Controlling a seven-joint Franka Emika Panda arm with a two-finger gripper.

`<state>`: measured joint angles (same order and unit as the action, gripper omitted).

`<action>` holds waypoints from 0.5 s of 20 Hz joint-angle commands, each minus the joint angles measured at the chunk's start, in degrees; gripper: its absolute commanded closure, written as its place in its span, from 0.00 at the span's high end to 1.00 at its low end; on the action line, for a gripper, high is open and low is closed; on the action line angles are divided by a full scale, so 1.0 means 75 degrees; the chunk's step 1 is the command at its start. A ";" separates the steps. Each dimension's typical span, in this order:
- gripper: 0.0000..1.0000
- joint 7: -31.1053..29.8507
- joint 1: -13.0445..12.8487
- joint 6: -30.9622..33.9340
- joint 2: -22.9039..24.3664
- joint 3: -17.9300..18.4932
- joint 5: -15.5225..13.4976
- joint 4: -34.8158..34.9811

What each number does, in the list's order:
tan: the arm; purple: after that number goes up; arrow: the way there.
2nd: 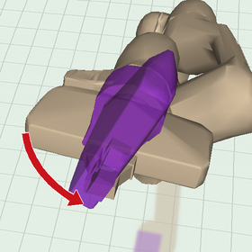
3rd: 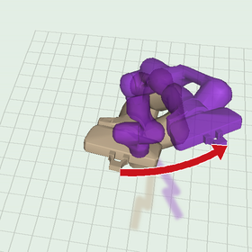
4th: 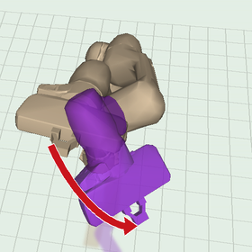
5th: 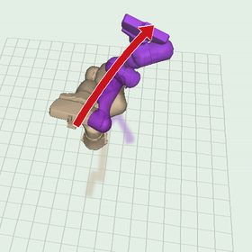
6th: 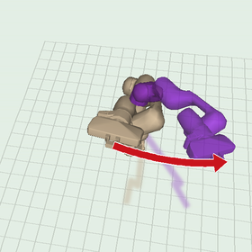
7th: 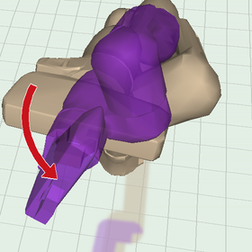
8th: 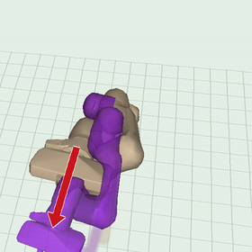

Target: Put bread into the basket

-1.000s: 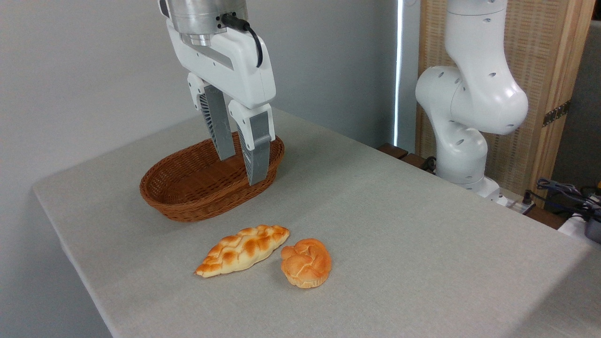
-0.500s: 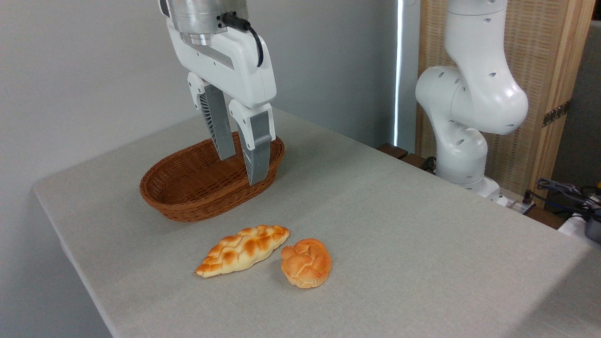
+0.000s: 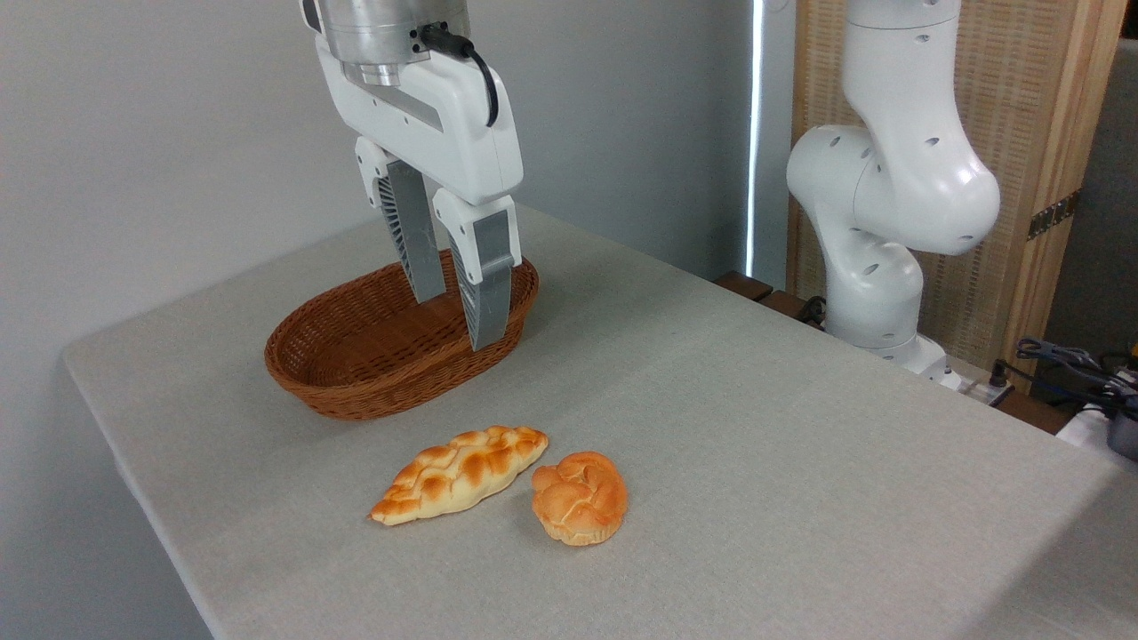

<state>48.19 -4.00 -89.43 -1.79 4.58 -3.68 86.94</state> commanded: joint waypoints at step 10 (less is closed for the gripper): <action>1.00 0.0102 -0.0168 0.0148 0.0110 -0.0094 -0.0341 0.0207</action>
<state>48.19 -4.17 -87.90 -1.81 4.12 -4.91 87.07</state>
